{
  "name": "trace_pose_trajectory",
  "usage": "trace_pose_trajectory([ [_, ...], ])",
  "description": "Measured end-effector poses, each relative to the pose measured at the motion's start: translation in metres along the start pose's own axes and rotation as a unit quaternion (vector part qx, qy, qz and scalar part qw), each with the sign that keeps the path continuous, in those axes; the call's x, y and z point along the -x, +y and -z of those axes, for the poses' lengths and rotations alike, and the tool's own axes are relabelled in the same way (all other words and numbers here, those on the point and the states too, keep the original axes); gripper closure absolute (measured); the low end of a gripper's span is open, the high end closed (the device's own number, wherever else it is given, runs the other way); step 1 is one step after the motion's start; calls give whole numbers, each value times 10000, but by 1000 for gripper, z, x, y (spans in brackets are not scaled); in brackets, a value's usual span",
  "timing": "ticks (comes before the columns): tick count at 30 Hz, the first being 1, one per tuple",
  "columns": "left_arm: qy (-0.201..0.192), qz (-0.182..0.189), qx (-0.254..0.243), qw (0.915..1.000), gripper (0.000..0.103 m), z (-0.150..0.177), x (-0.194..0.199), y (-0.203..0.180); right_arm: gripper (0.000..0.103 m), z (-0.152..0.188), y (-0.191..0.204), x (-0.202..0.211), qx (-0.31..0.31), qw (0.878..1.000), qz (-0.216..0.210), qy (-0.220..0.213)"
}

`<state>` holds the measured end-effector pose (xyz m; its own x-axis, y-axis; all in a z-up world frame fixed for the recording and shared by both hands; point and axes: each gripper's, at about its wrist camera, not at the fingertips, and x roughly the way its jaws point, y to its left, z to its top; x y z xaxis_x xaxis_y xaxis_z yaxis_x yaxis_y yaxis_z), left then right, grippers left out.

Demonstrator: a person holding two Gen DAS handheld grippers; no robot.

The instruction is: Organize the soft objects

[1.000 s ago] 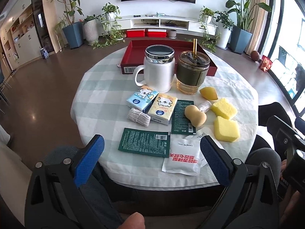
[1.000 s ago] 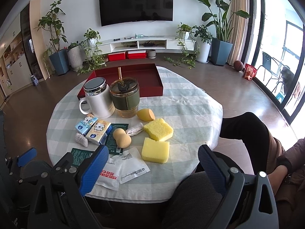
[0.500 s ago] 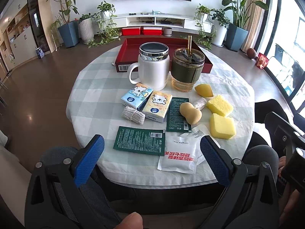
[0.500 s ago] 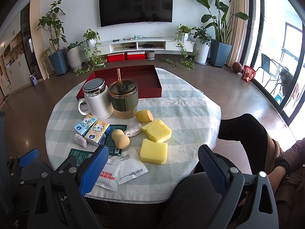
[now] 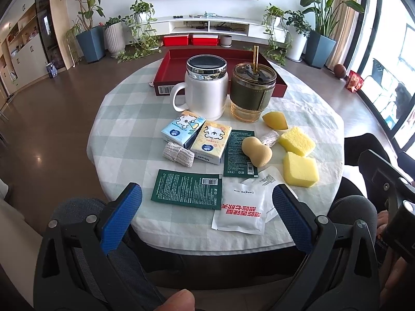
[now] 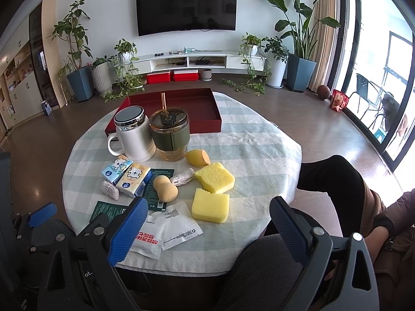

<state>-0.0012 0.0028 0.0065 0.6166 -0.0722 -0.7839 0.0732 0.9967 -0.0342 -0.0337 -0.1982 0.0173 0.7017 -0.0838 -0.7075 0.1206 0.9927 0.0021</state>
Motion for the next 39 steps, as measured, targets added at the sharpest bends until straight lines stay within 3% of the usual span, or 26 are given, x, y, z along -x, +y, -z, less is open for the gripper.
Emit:
trace_pose_trajectory([
  [21,-36,-104,-15,9999,1,0,0,0,6,0,1,0,9,10000,13,-1],
  [39,-208,102,-1,9997,2,-3,3,2,6,0,0,0,13,10000,12,-7],
])
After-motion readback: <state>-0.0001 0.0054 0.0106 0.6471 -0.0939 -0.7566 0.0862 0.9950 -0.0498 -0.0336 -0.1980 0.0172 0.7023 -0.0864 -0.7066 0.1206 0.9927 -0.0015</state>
